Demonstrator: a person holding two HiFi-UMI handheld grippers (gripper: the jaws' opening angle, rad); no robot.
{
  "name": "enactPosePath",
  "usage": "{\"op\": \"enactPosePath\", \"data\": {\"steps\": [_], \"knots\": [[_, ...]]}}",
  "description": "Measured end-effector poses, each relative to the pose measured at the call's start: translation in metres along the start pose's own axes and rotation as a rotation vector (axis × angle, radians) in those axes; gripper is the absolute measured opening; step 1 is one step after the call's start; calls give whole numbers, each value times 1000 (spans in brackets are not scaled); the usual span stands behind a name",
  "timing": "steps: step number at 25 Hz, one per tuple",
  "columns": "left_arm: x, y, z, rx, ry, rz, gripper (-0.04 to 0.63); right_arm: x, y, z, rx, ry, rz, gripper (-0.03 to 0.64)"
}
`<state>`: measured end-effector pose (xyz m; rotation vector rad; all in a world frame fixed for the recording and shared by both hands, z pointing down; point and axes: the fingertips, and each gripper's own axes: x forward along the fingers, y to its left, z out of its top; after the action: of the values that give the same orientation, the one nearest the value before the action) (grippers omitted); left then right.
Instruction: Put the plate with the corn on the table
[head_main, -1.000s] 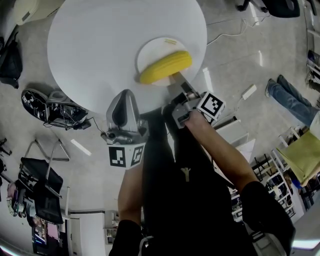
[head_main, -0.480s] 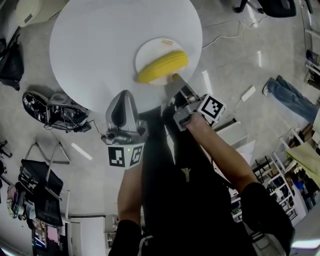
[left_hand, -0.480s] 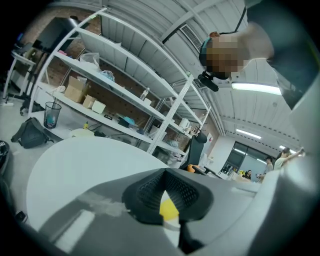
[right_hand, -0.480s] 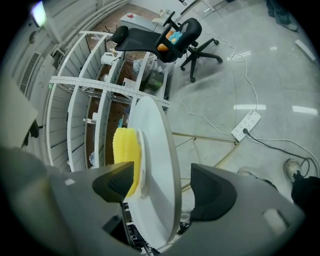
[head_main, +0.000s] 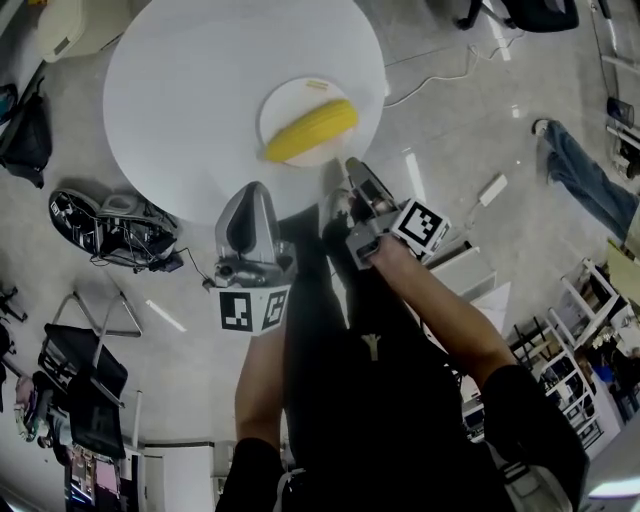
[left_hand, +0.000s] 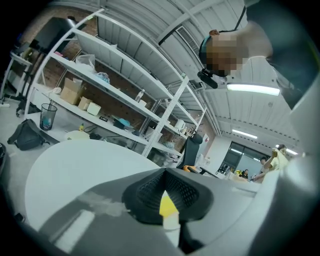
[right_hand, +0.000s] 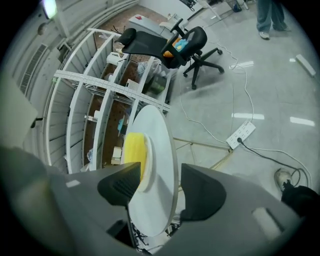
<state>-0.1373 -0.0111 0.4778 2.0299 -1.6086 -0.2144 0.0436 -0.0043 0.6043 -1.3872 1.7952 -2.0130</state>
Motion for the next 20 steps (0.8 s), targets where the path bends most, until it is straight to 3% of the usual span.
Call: {"op": "enactPosePath", "data": {"steps": [3,6,10,20], "knots": [[-3,-5,2,-2,-4,5,5,-9,0,1,-8,-2,-16,215],[-4,-9,3,1,-5,8,5,-20,-5,0,25,-6,-96,105],[-8,-16,6,13,0,4,5,-22,3,1,2,0,-84,23],[-17,-38,28,40,-8,-13,5,-33,34,4,-68,37,-34,9]]}}
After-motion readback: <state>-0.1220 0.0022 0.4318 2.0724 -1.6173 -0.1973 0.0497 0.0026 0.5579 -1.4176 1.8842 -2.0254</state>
